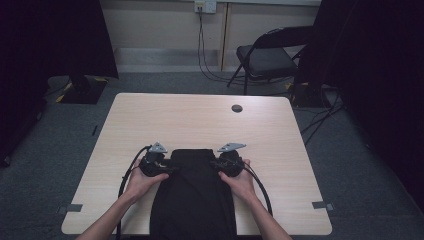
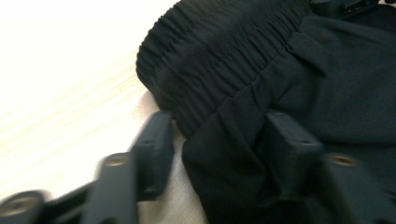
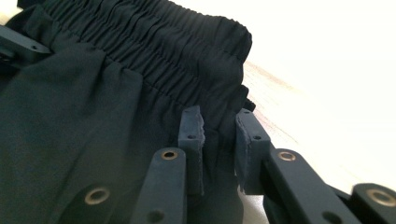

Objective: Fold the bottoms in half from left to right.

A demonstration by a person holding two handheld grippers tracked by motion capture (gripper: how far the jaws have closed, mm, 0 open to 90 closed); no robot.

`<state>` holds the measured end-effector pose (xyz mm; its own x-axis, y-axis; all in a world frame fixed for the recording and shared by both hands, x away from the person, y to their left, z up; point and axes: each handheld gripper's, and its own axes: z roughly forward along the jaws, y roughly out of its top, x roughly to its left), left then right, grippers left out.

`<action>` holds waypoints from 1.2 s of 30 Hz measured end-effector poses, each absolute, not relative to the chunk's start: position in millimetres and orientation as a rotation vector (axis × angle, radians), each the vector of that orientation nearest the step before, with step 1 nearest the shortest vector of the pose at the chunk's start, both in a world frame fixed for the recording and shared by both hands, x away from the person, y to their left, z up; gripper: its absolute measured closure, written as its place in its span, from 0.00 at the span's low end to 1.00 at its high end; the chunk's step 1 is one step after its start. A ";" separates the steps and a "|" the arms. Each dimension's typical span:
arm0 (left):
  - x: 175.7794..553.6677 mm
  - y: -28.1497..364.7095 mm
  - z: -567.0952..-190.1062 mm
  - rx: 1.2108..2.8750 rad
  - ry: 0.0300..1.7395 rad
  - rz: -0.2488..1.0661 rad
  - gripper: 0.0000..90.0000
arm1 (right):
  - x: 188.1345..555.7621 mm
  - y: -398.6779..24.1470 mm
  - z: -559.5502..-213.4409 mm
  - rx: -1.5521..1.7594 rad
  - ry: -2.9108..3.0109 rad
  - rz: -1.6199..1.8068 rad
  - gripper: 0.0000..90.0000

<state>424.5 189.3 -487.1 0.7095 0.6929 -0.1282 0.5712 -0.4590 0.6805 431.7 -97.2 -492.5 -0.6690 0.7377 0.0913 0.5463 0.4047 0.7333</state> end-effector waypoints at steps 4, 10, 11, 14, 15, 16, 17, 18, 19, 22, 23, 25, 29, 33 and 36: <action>425.9 189.7 -484.1 2.145 0.958 0.171 0.80 | 433.0 -99.2 -490.6 1.150 2.416 1.129 0.85; 427.8 189.5 -470.2 2.086 0.938 0.171 0.87 | 435.8 -106.4 -476.5 1.189 2.383 1.225 0.86; 429.5 190.3 -466.1 2.072 0.930 0.182 0.87 | 436.5 -107.3 -471.5 1.185 2.371 1.241 0.86; 435.8 191.7 -454.8 2.029 0.932 0.208 0.87 | 440.9 -110.0 -452.2 1.174 2.340 1.286 0.86; 438.6 192.0 -450.5 2.012 0.931 0.220 0.87 | 442.9 -110.6 -444.4 1.168 2.328 1.300 0.86; 441.6 191.7 -445.2 2.002 0.935 0.228 0.87 | 445.0 -110.9 -436.2 1.153 2.317 1.308 0.86; 444.4 191.1 -438.3 1.991 0.930 0.247 0.87 | 447.2 -111.0 -427.6 1.142 2.304 1.316 0.86; 447.6 191.1 -430.5 1.981 0.923 0.264 0.87 | 449.2 -111.2 -418.8 1.136 2.292 1.327 0.86; 450.6 191.6 -421.7 1.963 0.917 0.278 0.87 | 451.4 -111.5 -410.3 1.124 2.273 1.339 0.86; 458.6 191.4 -394.6 1.924 0.899 0.324 0.87 | 461.2 -113.2 -378.0 1.108 2.210 1.391 0.86; 460.9 190.7 -385.5 1.921 0.890 0.345 0.87 | 461.2 -113.2 -378.0 1.108 2.210 1.391 0.86; 465.3 189.3 -369.7 1.911 0.874 0.376 0.87 | 466.7 -113.6 -361.7 1.092 2.182 1.400 0.86; 475.9 183.4 -331.3 1.887 0.844 0.439 0.88 | 473.4 -115.5 -331.0 1.069 2.115 1.419 0.86; 479.5 174.8 -304.0 1.833 0.807 0.461 0.88 | 480.7 -125.9 -297.4 1.069 2.032 1.471 0.86; 475.0 172.1 -305.4 1.829 0.791 0.449 0.88 | 475.8 -130.6 -293.1 1.064 2.027 1.483 0.86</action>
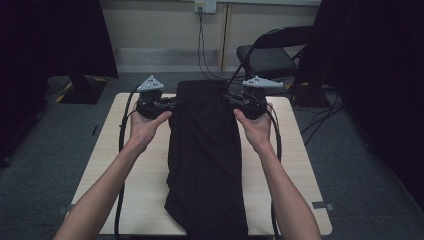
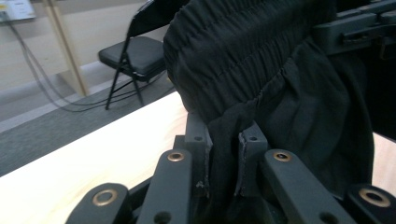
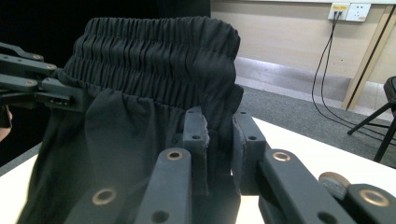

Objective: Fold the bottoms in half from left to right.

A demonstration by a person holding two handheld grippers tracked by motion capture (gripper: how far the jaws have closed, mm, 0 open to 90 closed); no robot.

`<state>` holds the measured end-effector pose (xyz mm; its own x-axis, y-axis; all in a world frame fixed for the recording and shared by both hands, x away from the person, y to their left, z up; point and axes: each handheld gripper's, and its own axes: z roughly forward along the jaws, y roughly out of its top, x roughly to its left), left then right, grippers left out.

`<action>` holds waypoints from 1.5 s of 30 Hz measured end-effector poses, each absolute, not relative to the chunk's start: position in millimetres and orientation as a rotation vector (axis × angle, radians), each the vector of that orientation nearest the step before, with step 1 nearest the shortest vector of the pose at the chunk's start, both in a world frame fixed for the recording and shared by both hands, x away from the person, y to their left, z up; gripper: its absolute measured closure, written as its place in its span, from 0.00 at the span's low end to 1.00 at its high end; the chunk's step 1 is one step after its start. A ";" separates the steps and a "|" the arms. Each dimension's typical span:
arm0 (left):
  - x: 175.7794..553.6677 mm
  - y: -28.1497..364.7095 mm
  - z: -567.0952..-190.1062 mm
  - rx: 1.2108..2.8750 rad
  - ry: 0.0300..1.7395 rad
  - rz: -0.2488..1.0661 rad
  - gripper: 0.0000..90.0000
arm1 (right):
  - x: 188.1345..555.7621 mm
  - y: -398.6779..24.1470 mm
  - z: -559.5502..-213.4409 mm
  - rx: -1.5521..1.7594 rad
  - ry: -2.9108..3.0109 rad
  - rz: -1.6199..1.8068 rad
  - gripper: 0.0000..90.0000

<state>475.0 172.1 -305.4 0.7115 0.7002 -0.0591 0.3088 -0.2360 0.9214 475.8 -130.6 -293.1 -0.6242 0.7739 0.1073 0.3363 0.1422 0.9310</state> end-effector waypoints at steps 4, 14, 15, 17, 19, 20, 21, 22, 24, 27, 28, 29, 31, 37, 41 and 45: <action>460.5 172.0 -318.6 1.837 0.764 0.400 0.87 | 464.4 -137.1 -303.5 1.053 2.062 1.489 0.86; 396.3 171.5 -333.7 1.852 0.669 0.304 0.87 | 399.7 -156.4 -316.0 0.990 2.169 1.555 0.86; 389.8 172.5 -335.2 1.850 0.656 0.297 0.87 | 399.7 -156.4 -316.0 0.990 2.169 1.555 0.86; 372.0 175.7 -341.4 1.833 0.647 0.232 0.87 | 384.2 -159.0 -318.0 0.964 2.204 1.564 0.86; 358.2 176.6 -349.0 1.856 0.634 0.213 0.86 | 367.5 -162.2 -322.7 0.946 2.236 1.579 0.86; 349.1 177.0 -357.3 1.861 0.629 0.178 0.86 | 351.9 -163.5 -332.2 0.943 2.275 1.560 0.86; 344.1 176.8 -362.9 1.872 0.628 0.166 0.86 | 351.9 -163.5 -332.2 0.943 2.275 1.560 0.86; 336.6 175.8 -373.3 1.901 0.626 0.148 0.86 | 346.7 -163.5 -337.3 0.945 2.291 1.545 0.86; 325.1 173.3 -392.3 1.947 0.642 0.088 0.86 | 333.1 -163.6 -355.9 0.963 2.358 1.489 0.86; 313.3 167.7 -416.0 2.027 0.636 0.018 0.86 | 314.7 -163.9 -395.8 1.012 2.472 1.378 0.86; 310.8 165.3 -423.6 2.059 0.634 0.008 0.86 | 314.7 -163.9 -395.8 1.012 2.472 1.378 0.86; 308.4 163.2 -431.5 2.088 0.639 -0.003 0.85 | 311.3 -163.7 -404.0 1.018 2.494 1.347 0.86; 304.9 158.3 -453.5 2.161 0.659 -0.052 0.85 | 303.1 -162.2 -431.2 1.077 2.544 1.308 0.86; 303.5 150.1 -474.1 2.248 0.695 -0.044 0.84 | 298.1 -155.3 -462.6 1.040 2.610 1.107 0.86; 319.9 146.8 -482.6 2.272 0.745 -0.012 0.85 | 314.8 -150.9 -475.1 1.086 2.603 1.057 0.86; 345.9 145.9 -484.2 2.246 0.791 0.077 0.86 | 340.3 -147.3 -478.1 1.130 2.546 1.066 0.86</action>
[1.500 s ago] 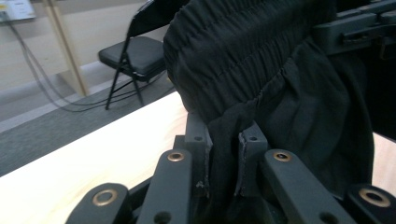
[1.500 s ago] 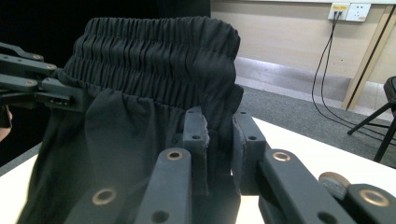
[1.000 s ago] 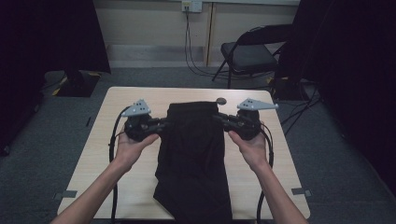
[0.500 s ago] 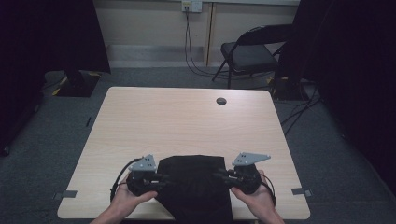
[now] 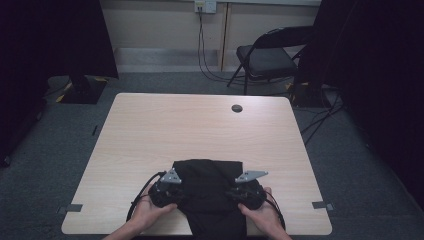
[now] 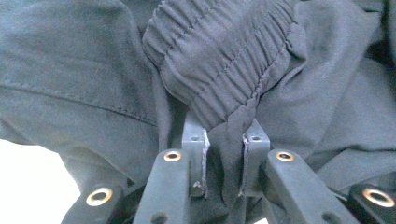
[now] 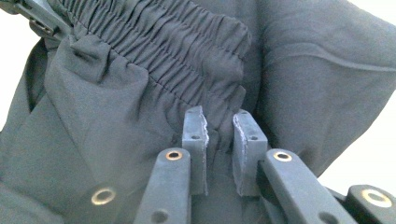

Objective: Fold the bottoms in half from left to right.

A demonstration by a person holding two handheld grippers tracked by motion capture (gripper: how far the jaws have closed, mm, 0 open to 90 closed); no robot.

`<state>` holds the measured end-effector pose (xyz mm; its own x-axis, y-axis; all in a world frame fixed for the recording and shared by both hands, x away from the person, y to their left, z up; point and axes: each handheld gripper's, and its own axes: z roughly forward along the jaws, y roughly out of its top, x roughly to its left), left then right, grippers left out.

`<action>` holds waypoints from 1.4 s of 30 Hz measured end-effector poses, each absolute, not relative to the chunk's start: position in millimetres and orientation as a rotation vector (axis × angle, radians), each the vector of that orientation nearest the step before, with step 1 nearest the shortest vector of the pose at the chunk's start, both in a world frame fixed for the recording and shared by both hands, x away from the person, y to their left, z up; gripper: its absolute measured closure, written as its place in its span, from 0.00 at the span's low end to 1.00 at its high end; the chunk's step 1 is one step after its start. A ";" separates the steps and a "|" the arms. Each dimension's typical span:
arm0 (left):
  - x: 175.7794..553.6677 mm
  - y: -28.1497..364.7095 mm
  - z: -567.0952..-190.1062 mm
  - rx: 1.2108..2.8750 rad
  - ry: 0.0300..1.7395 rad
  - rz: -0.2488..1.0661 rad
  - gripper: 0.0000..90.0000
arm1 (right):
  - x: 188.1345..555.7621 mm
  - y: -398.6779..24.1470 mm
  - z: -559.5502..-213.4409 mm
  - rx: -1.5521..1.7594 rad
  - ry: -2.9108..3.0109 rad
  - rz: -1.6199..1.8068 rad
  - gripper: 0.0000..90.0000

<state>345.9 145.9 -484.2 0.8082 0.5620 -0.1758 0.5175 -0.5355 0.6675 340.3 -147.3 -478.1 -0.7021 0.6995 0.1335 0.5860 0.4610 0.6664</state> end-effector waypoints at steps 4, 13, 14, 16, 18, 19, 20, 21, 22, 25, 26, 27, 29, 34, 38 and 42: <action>379.6 146.2 -486.4 2.215 0.830 0.147 0.86 | 365.6 -145.6 -480.2 1.161 2.516 1.083 0.86; 461.3 150.1 -491.0 2.110 0.981 0.271 0.86 | 457.2 -126.7 -482.3 1.228 2.394 1.038 0.86; 467.6 150.0 -491.5 2.104 0.994 0.286 0.86 | 457.2 -126.7 -482.3 1.228 2.394 1.038 0.86; 480.1 148.0 -490.0 2.127 0.999 0.340 0.86 | 470.1 -120.7 -482.3 1.228 2.373 1.017 0.86; 491.2 148.9 -491.6 2.079 1.053 0.345 0.86 | 487.0 -110.8 -481.5 1.232 2.336 0.961 0.86; 494.6 148.4 -491.7 2.071 1.064 0.357 0.86 | 487.0 -110.8 -481.5 1.232 2.336 0.961 0.86; 499.6 148.0 -491.5 2.074 1.068 0.371 0.86 | 499.3 -108.7 -480.6 1.266 2.328 0.954 0.86; 503.4 148.5 -492.0 2.058 1.082 0.363 0.86 | 499.3 -108.7 -480.6 1.266 2.328 0.954 0.86; 506.7 149.2 -492.3 2.045 1.099 0.352 0.86 | 504.3 -108.6 -480.2 1.302 2.321 0.958 0.86; 511.3 149.5 -491.4 2.033 1.128 0.337 0.85 | 511.8 -108.6 -481.6 1.328 2.298 0.983 0.86; 512.3 149.7 -490.7 2.033 1.132 0.327 0.85 | 513.0 -109.6 -481.9 1.318 2.303 0.992 0.85; 512.5 150.7 -490.0 2.042 1.126 0.327 0.83 | 513.8 -110.8 -481.2 1.328 2.309 0.998 0.84; 511.4 153.4 -490.3 2.027 1.124 0.300 0.77 | 512.9 -111.7 -479.1 1.322 2.319 0.991 0.79; 505.2 161.4 -482.8 1.975 1.091 0.252 0.61 | 505.7 -118.6 -469.0 1.294 2.312 1.012 0.58; 493.0 164.6 -470.7 1.978 1.038 0.259 0.52 | 497.0 -128.2 -453.1 1.301 2.261 1.081 0.50; 471.1 175.9 -450.8 1.961 0.985 0.295 0.46 | 474.3 -138.5 -434.5 1.259 2.231 1.152 0.47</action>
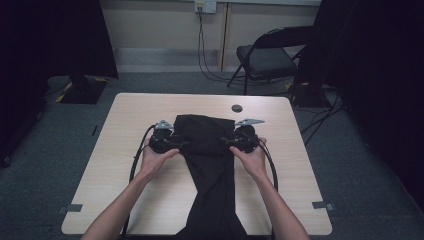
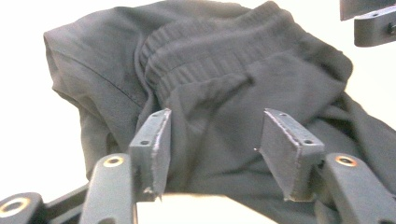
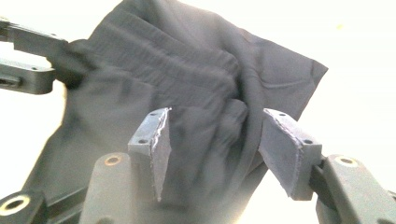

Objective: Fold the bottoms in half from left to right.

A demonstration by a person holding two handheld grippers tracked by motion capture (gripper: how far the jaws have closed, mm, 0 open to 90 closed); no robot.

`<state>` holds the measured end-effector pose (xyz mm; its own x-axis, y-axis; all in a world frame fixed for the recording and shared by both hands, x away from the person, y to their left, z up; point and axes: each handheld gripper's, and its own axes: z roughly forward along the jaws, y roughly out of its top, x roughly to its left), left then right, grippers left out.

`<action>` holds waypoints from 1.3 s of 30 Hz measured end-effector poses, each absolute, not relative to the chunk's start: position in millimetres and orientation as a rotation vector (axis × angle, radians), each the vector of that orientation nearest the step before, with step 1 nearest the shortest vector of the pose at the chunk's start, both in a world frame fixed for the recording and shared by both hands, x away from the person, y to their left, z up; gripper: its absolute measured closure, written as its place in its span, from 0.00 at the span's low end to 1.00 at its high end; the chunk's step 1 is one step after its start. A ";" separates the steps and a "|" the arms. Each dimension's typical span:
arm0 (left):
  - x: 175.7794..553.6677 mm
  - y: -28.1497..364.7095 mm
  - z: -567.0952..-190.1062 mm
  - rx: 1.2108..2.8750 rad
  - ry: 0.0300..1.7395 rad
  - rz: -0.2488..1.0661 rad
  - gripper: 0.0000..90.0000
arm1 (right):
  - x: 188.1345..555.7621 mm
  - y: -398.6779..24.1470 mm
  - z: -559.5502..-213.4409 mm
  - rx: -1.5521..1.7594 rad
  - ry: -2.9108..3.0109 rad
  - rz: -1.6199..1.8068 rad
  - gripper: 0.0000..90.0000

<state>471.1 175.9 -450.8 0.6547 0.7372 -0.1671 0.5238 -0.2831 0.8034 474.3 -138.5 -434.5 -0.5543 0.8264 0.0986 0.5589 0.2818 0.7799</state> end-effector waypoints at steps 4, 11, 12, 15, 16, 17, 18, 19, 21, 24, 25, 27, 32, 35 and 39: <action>435.0 188.8 -437.6 1.921 0.898 0.262 0.51 | 437.4 -149.6 -424.7 1.221 2.235 1.184 0.48; 374.6 182.1 -444.2 2.024 0.715 0.108 0.64 | 370.4 -153.9 -439.2 1.185 2.404 1.245 0.52; 368.8 179.4 -445.7 2.045 0.695 0.103 0.64 | 361.6 -150.7 -443.0 1.164 2.445 1.231 0.51; 363.1 173.1 -453.0 2.073 0.693 0.064 0.60 | 342.0 -142.3 -454.6 1.131 2.537 1.212 0.48; 362.8 171.1 -455.0 2.085 0.690 0.059 0.58 | 339.2 -139.1 -460.5 1.131 2.557 1.207 0.46; 362.5 168.3 -457.3 2.094 0.691 0.056 0.57 | 339.0 -136.4 -464.5 1.135 2.573 1.187 0.44; 362.7 165.9 -459.1 2.103 0.684 0.048 0.56 | 340.3 -132.6 -469.8 1.129 2.588 1.147 0.44; 362.6 163.7 -460.2 2.108 0.681 0.036 0.55 | 342.6 -129.4 -474.1 1.131 2.601 1.126 0.44; 360.8 159.6 -461.0 2.108 0.668 0.018 0.53 | 346.6 -122.4 -478.4 1.105 2.604 1.095 0.68; 355.9 152.3 -462.7 2.125 0.639 -0.010 0.48 | 351.5 -115.7 -471.8 1.064 2.581 1.159 1.00; 355.1 150.5 -464.0 2.124 0.633 -0.037 0.46 | 354.0 -114.5 -466.8 1.051 2.567 1.198 1.00; 352.7 145.9 -466.5 2.131 0.615 -0.074 0.39 | 368.1 -111.1 -444.0 1.046 2.475 1.284 1.00; 348.1 136.0 -470.0 2.158 0.585 -0.107 0.35 | 389.1 -110.6 -423.2 1.068 2.417 1.358 1.00; 345.1 129.6 -474.5 2.168 0.587 -0.153 0.31 | 386.4 -111.9 -427.6 1.076 2.447 1.297 0.75; 344.5 109.6 -488.4 2.268 0.566 -0.125 0.33 | 373.6 -119.3 -447.1 1.098 2.457 1.280 0.65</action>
